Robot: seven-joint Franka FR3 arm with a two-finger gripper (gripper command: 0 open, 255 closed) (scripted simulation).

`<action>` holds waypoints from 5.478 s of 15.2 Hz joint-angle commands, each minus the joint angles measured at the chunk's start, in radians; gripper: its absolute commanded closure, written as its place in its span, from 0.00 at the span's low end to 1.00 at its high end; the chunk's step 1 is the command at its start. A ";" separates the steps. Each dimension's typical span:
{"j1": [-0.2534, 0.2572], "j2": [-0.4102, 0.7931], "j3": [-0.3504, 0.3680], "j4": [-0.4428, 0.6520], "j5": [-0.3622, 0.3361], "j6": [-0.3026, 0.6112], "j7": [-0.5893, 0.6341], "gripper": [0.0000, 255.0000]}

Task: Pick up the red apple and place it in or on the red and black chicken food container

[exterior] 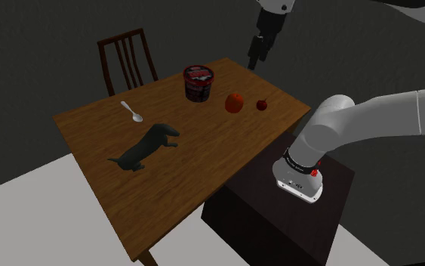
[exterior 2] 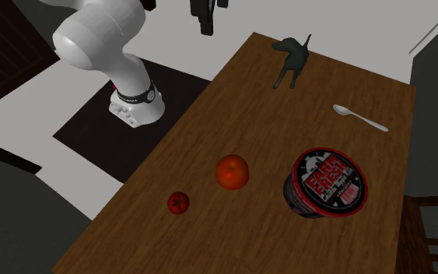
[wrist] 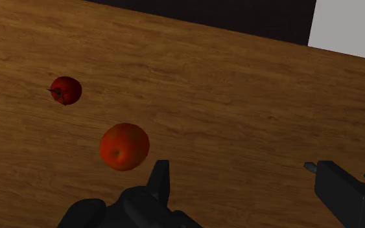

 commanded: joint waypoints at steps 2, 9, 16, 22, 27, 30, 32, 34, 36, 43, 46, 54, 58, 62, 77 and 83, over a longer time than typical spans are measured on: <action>-0.007 0.013 -0.013 -0.017 -0.006 0.029 -0.011 0.00; -0.056 0.147 -0.107 -0.104 -0.044 0.239 -0.091 0.00; -0.093 0.350 -0.202 -0.127 -0.055 0.452 -0.177 0.00; -0.107 0.566 -0.283 -0.093 -0.018 0.618 -0.271 0.00; -0.106 0.657 -0.303 -0.094 0.015 0.703 -0.311 0.00; -0.101 0.687 -0.304 -0.110 0.030 0.748 -0.321 0.00; -0.098 0.704 -0.304 -0.118 0.038 0.771 -0.328 0.00; -0.098 0.704 -0.304 -0.118 0.038 0.772 -0.328 0.00; -0.098 0.704 -0.304 -0.118 0.038 0.771 -0.328 0.00; -0.098 0.704 -0.304 -0.118 0.038 0.771 -0.327 1.00; -0.098 0.704 -0.304 -0.118 0.038 0.771 -0.327 1.00; -0.104 0.648 -0.299 -0.096 0.013 0.697 -0.304 1.00; -0.107 0.609 -0.295 -0.074 -0.002 0.637 -0.288 1.00; -0.111 0.574 -0.291 -0.048 -0.014 0.578 -0.275 1.00; -0.116 0.482 -0.275 0.079 -0.037 0.362 -0.239 1.00; -0.116 0.462 -0.270 0.143 -0.040 0.279 -0.229 1.00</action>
